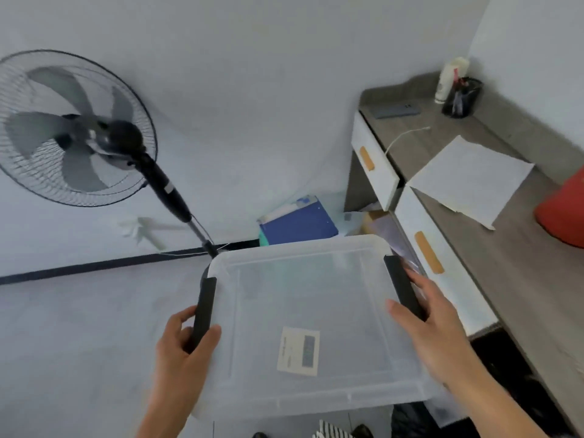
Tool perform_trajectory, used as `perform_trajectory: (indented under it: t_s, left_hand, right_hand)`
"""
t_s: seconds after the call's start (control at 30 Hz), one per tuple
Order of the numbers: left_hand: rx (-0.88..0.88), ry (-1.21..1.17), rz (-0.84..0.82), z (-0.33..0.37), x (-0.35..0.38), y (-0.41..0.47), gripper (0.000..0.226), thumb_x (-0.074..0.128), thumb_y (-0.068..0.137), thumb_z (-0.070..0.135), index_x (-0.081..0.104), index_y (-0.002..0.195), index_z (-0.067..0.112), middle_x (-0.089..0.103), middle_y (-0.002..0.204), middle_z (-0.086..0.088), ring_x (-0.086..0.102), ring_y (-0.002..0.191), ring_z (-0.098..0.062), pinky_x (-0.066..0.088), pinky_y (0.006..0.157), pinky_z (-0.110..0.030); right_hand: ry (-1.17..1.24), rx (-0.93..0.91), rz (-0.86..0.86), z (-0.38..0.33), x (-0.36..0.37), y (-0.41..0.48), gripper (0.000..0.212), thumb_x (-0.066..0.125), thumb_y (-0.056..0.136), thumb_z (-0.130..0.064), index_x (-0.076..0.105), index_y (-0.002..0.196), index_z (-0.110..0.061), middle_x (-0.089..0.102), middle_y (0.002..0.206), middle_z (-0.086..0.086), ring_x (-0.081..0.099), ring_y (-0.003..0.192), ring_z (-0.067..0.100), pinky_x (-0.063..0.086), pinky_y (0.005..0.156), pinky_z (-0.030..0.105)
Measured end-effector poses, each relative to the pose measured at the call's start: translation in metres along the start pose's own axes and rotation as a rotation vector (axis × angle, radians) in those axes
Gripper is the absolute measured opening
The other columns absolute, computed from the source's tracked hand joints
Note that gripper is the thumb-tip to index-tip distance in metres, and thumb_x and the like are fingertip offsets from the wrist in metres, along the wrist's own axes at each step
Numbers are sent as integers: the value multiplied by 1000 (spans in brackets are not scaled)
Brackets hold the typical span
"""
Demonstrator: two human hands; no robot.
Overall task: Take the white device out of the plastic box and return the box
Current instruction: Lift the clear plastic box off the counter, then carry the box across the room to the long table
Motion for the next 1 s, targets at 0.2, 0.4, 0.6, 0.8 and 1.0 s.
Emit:
perform_trajectory:
  t_s: [0.2, 0.4, 0.6, 0.8, 1.0]
  left_hand:
    - [-109, -80, 196, -67, -133, -18, 31, 64, 85, 18, 54, 113, 26, 64, 88, -32, 49, 62, -26, 39, 58, -33]
    - [-179, -125, 418, -133, -278, -33, 28, 65, 84, 14, 58, 110, 21, 56, 68, -21, 37, 55, -22, 31, 53, -30]
    - [-244, -195, 571, -180, -366, -30, 33, 67, 82, 15, 57, 113, 19, 71, 81, -22, 58, 66, -32, 45, 63, -38]
    - [-292, -281, 704, -216, -432, 20, 35, 67, 82, 15, 57, 115, 21, 71, 82, -20, 63, 83, -49, 52, 73, -57]
    - [-337, -334, 865, -232, -524, 88, 37, 69, 81, 13, 57, 115, 20, 74, 74, -8, 68, 76, -37, 54, 75, -53]
  right_hand:
    - [-91, -31, -223, -20, 150, -11, 49, 66, 86, -16, 47, 129, -29, 66, 101, -10, 67, 82, 3, 50, 62, 19]
    - [-203, -56, -428, -37, 318, -52, 47, 68, 84, -18, 49, 125, -31, 68, 94, 14, 65, 79, 32, 52, 70, 39]
    - [-284, -105, -598, -64, 445, -65, 44, 68, 85, -15, 49, 121, -33, 66, 82, 6, 58, 60, 8, 43, 55, 21]
    - [-363, -146, -714, -85, 574, -33, 46, 70, 83, -16, 51, 120, -36, 70, 99, -6, 67, 87, 6, 50, 77, 27]
    - [-435, -224, -863, -133, 737, 1, 46, 69, 82, -19, 51, 121, -36, 70, 99, 11, 67, 92, 30, 52, 84, 45]
Point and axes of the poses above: each hand's wrist, its own y-axis towards the middle knuckle, its own x-axis out of the palm, z = x × y, the point moved 10 cm from there along y, towards the middle knuckle
